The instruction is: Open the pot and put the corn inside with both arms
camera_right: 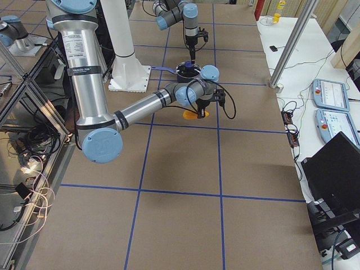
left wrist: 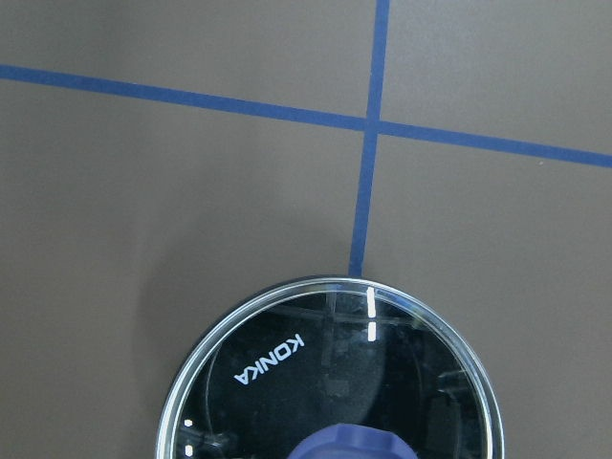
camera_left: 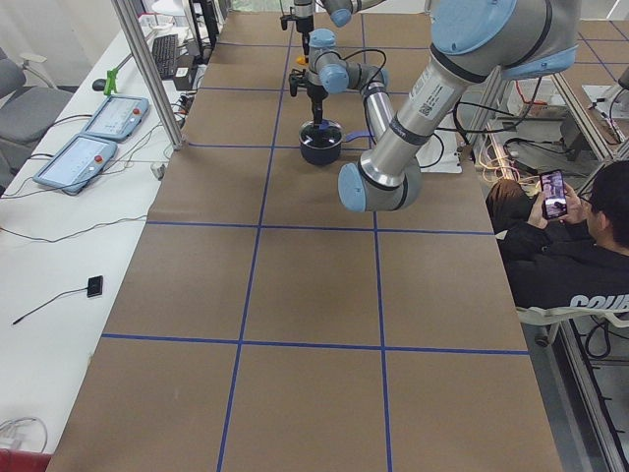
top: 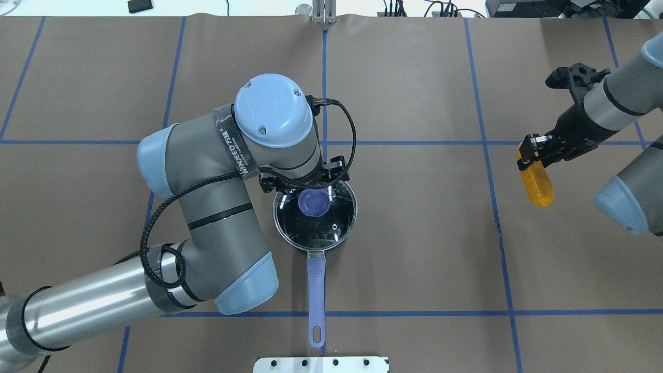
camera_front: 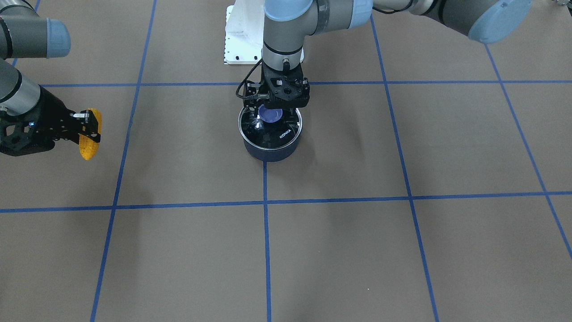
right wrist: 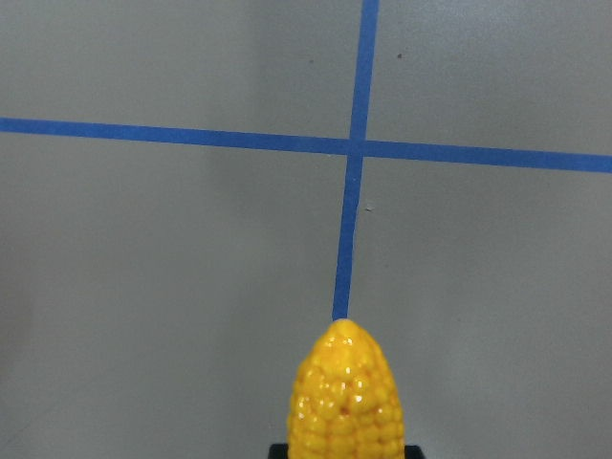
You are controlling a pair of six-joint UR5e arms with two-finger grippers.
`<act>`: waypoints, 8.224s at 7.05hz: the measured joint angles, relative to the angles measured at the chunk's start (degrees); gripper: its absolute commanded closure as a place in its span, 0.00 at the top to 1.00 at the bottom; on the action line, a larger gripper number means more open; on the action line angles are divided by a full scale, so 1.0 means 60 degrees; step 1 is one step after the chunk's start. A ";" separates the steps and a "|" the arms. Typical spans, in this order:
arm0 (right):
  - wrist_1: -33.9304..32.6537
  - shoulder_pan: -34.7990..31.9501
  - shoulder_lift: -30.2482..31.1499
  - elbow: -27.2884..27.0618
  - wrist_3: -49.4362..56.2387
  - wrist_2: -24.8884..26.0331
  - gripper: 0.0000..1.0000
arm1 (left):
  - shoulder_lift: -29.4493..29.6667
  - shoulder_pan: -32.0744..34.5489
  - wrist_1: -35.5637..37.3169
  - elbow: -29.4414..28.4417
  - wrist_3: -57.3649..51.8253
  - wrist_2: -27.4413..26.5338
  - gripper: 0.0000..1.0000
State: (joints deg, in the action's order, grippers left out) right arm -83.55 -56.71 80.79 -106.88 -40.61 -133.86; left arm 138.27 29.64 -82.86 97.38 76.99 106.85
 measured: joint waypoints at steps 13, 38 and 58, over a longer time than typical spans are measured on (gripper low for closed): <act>-0.0388 -0.0025 -0.0335 -0.0020 0.0000 0.0021 0.30 | -0.0004 -0.0468 -0.0095 -0.0132 -0.0407 -0.0094 0.55; -0.1939 0.4635 -0.7182 0.3582 -0.4492 0.3573 1.00 | -0.8679 0.3710 -0.5718 0.1994 -0.7015 0.3084 0.56; -0.1260 -0.0873 -0.2537 0.1258 0.1611 -0.0305 1.00 | -0.8811 0.4118 -0.7851 -0.0509 -0.8232 0.3038 0.76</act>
State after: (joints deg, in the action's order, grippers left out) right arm -91.11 -61.95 65.56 -99.34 -30.94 -135.69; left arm 85.41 54.35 -129.96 94.32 27.60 125.08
